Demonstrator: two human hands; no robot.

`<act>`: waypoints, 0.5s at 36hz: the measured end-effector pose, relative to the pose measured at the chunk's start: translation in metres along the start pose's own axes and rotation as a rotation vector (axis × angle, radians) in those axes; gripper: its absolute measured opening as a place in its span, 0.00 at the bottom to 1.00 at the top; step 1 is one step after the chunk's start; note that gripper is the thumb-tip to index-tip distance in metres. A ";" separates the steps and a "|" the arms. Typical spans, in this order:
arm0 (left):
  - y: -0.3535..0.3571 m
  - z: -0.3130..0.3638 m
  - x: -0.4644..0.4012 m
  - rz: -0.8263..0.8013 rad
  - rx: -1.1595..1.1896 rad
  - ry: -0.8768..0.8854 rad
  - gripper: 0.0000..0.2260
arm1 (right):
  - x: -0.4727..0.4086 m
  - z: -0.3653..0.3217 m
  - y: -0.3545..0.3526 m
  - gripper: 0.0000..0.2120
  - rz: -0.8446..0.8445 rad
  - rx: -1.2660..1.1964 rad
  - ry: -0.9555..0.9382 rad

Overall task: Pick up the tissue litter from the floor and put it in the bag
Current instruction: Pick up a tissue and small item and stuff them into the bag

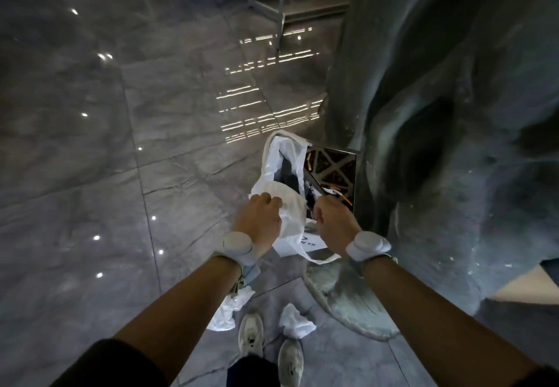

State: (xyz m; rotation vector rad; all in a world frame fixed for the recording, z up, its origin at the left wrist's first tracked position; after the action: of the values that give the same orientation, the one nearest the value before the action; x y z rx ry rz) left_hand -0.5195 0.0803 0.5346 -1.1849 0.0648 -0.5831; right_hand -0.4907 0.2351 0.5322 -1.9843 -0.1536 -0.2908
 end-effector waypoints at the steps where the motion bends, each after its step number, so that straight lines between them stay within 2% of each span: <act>1: 0.003 -0.006 -0.013 -0.011 -0.003 -0.001 0.13 | -0.013 0.000 0.006 0.05 -0.008 -0.001 -0.005; 2: 0.020 -0.018 -0.039 -0.047 0.009 0.007 0.13 | -0.038 0.010 0.023 0.05 -0.026 0.007 0.027; 9: 0.027 -0.014 -0.067 -0.079 -0.033 0.049 0.08 | -0.057 0.006 0.032 0.06 -0.072 0.068 -0.012; 13: 0.048 -0.019 -0.086 -0.149 -0.052 0.074 0.09 | -0.069 0.012 0.049 0.08 -0.106 0.086 0.015; 18: 0.064 -0.019 -0.091 -0.242 -0.103 0.094 0.10 | -0.073 0.013 0.062 0.05 -0.178 0.124 0.014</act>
State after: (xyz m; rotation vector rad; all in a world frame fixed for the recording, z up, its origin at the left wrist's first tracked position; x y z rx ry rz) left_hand -0.5788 0.1216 0.4475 -1.2744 0.0322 -0.8571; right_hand -0.5447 0.2223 0.4528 -1.8481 -0.3326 -0.3999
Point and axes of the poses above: each hand's wrist, its own x-axis away from the middle knuckle, its own y-axis out of the palm, z = x × y, the point moved 5 cm from there along -x, towards the middle knuckle, and after that the axes turned 1 degree about y, right-handed, at the moved point
